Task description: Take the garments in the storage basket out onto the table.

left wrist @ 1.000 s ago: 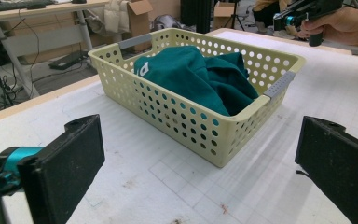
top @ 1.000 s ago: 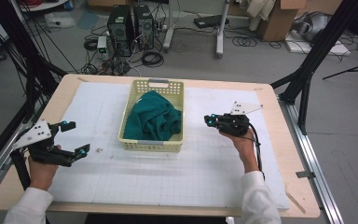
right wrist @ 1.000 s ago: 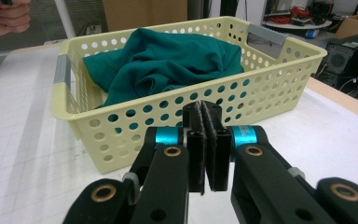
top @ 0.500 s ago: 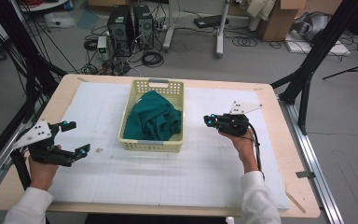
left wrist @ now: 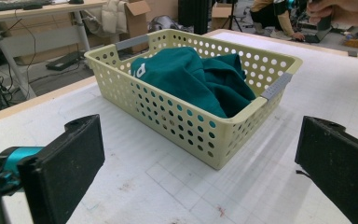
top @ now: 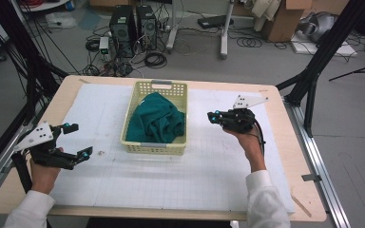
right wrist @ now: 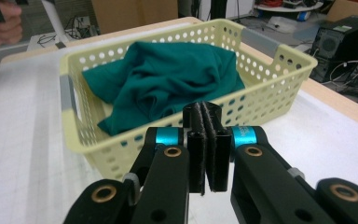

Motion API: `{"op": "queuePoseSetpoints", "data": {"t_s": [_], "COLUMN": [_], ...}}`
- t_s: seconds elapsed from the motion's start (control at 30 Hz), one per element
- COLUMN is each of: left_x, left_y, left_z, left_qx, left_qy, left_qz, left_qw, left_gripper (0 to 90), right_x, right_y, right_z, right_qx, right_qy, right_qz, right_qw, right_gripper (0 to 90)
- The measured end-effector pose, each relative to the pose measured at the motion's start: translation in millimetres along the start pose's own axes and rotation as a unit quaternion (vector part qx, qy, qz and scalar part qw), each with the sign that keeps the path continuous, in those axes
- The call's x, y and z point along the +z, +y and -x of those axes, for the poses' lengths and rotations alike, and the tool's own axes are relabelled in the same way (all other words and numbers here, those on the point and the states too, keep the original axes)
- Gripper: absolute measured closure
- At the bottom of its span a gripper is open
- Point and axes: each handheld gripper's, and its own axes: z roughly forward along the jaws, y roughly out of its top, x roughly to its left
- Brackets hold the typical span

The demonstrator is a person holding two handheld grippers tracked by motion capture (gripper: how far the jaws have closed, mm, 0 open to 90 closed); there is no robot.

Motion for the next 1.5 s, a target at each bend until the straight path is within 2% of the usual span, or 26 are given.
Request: {"op": "queuePoseSetpoints", "data": {"t_s": [0.1,0.27,0.37,0.57,0.67,0.83,0.93,1.03,1.13,1.17,1.3,1.47,1.5], "left_x": [-0.1,-1.4,-1.3,-1.4,-2.0,-4.2,-5.6,-5.9,-5.9,-5.8,-5.2,-5.0,-5.0], "left_y": [-0.3,-0.6,-0.4,-0.6,-0.8,-1.5,-1.9,-2.1,-2.1,-2.1,-2.1,-2.0,-2.0], "left_z": [-0.3,-1.4,-1.3,-1.8,-2.6,-5.0,-6.1,-6.7,-6.8,-6.9,-6.7,-6.7,-6.7], "left_qx": [-0.001,-0.005,-0.005,-0.010,-0.011,-0.014,-0.017,-0.017,-0.017,-0.017,-0.017,-0.015,-0.015], "left_qy": [-0.001,0.000,-0.002,-0.007,-0.006,0.002,0.002,0.002,0.002,0.002,0.002,0.002,0.002], "left_qz": [0.001,0.003,0.004,0.008,0.010,0.011,0.015,0.015,0.014,0.014,0.014,0.011,0.011], "left_qw": [1.0000,1.0000,1.0000,0.9999,0.9999,0.9998,0.9997,0.9997,0.9997,0.9998,0.9998,0.9998,0.9998], "left_gripper": [1.8,1.7,1.7,1.7,1.7,1.8,1.7,1.7,1.8,1.7,1.8,1.8,1.7], "right_x": [2.7,14.3,22.5,37.5,43.3,54.0,60.6,67.3,73.4,76.1,83.6,91.5,92.8], "right_y": [12.3,29.4,37.4,49.6,56.2,68.2,74.8,80.6,84.1,85.9,90.7,94.6,95.0], "right_z": [-0.9,-4.3,-6.1,-10.6,-12.0,-15.6,-18.3,-21.4,-22.9,-24.2,-26.3,-27.1,-27.1], "right_qx": [0.008,0.009,0.013,0.019,0.025,0.027,0.032,0.029,0.046,0.050,0.050,0.061,0.064], "right_qy": [-0.001,0.006,0.004,0.001,0.001,-0.013,-0.020,-0.029,-0.033,-0.047,-0.070,-0.072,-0.076], "right_qz": [-0.013,-0.037,-0.051,-0.086,-0.089,-0.114,-0.121,-0.128,-0.129,-0.132,-0.147,-0.159,-0.165], "right_qw": [0.9999,0.9993,0.9986,0.9962,0.9957,0.9930,0.9920,0.9909,0.9901,0.9888,0.9854,0.9828,0.9813], "right_gripper": [88.7,88.3,85.1,84.9,83.2,78.6,76.0,70.4,62.3,58.6,49.8,42.5,41.9]}}
